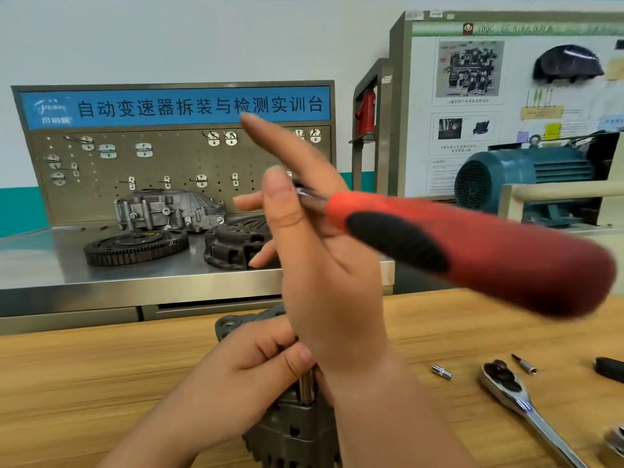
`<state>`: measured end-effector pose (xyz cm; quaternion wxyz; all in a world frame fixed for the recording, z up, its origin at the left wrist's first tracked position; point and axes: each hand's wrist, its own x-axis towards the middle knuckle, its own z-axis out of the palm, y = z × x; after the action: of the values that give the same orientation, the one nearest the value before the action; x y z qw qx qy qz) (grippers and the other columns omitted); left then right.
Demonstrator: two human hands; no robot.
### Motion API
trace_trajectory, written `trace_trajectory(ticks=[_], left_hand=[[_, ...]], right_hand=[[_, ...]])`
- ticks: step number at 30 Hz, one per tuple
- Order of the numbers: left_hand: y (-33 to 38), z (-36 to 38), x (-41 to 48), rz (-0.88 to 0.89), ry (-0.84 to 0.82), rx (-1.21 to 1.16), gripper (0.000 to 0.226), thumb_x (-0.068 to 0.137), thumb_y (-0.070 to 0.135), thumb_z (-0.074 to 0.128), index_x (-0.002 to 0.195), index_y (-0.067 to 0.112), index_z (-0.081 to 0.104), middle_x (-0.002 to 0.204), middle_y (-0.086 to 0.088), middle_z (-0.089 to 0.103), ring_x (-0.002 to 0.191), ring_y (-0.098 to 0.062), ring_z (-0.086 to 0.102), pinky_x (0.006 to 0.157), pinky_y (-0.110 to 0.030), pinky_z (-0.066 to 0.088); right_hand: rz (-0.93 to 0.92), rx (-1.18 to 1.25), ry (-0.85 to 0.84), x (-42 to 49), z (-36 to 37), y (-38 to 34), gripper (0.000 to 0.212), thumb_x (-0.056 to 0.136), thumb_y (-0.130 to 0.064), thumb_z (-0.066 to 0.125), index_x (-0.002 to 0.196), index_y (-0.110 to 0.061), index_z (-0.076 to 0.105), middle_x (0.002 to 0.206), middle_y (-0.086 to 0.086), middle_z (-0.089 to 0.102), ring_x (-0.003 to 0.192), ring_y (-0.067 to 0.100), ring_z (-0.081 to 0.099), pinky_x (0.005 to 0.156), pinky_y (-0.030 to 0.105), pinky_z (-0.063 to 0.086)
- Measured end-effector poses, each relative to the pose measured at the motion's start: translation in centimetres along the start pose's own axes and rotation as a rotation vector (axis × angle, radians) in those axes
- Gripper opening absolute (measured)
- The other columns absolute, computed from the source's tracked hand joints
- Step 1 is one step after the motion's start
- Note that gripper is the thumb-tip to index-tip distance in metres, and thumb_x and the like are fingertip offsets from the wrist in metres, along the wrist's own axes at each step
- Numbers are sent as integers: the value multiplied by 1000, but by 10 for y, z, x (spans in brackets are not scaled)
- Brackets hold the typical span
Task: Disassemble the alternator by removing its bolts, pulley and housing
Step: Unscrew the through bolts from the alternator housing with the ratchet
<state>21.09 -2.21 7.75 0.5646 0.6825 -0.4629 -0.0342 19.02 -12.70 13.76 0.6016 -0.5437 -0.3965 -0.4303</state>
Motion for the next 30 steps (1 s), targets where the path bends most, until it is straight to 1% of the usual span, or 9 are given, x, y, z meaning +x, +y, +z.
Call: trace_trajectory(ticks=[4, 9, 11, 16, 18, 20, 22, 25, 30], left_hand=[[-4, -2, 0, -20, -16, -62, 47, 85, 59, 57, 100, 16, 68, 90, -1, 75, 82, -5, 69, 72, -13, 50], [-2, -5, -2, -50, -22, -74, 49, 84, 60, 57, 103, 16, 66, 91, 2, 74, 85, -2, 68, 74, -11, 49], [-2, -4, -1, -54, -35, -83, 47, 86, 55, 57, 100, 11, 65, 88, 4, 74, 82, -3, 69, 73, -12, 49], [-3, -1, -1, -62, 7, -28, 37, 82, 58, 61, 96, 25, 72, 87, 7, 75, 81, 1, 68, 72, -11, 49], [-7, -1, -1, -105, 35, 4, 11, 83, 40, 65, 82, 37, 76, 78, 18, 73, 74, 7, 65, 64, -8, 48], [-3, -1, -1, -118, 36, -7, 18, 79, 32, 62, 72, 41, 75, 70, 20, 71, 66, 9, 64, 57, -6, 47], [-1, -1, -1, -62, -30, -73, 24, 85, 45, 56, 85, 31, 76, 76, 12, 74, 71, 4, 67, 62, -8, 48], [-2, -3, -1, -36, -39, -120, 45, 88, 53, 56, 104, 13, 66, 95, -6, 74, 86, -9, 70, 76, -15, 51], [-5, -4, 0, -47, -42, -132, 42, 89, 51, 57, 104, 13, 66, 95, 1, 74, 88, -7, 68, 76, -15, 51]], right_hand=[[227, 296, -25, 2, -6, 0, 36, 99, -35, 34, 129, -28, 53, 126, 4, 64, 69, 20, 69, 48, 23, 49], [469, 525, -59, 1, -7, 7, 65, 91, -59, 25, 135, -16, 47, 99, 9, 74, 54, 18, 66, 44, 21, 48], [453, 487, -52, 0, -6, 7, 60, 92, -57, 27, 134, -20, 49, 101, 8, 74, 57, 18, 67, 43, 20, 49], [19, 39, -24, 1, -3, -1, 36, 99, -24, 44, 135, -21, 52, 118, -9, 65, 96, 16, 67, 70, 24, 54], [-43, -70, -49, 2, -2, -2, 37, 96, -12, 48, 132, -16, 57, 114, -20, 58, 108, 10, 60, 89, 23, 50], [-43, -115, -107, 4, -8, -2, 31, 99, -10, 46, 125, -6, 61, 116, -11, 60, 106, 2, 59, 96, 17, 45], [-54, -82, -159, 4, -14, -2, 32, 104, -23, 37, 121, -7, 60, 117, 2, 60, 92, -7, 62, 84, 8, 45], [208, 254, -6, 4, -11, -2, 32, 99, -35, 36, 125, -29, 54, 124, 3, 64, 67, 15, 69, 50, 22, 49], [461, 463, 39, 4, -9, 4, 53, 93, -54, 33, 127, -20, 52, 101, 7, 74, 54, 18, 66, 43, 21, 47]])
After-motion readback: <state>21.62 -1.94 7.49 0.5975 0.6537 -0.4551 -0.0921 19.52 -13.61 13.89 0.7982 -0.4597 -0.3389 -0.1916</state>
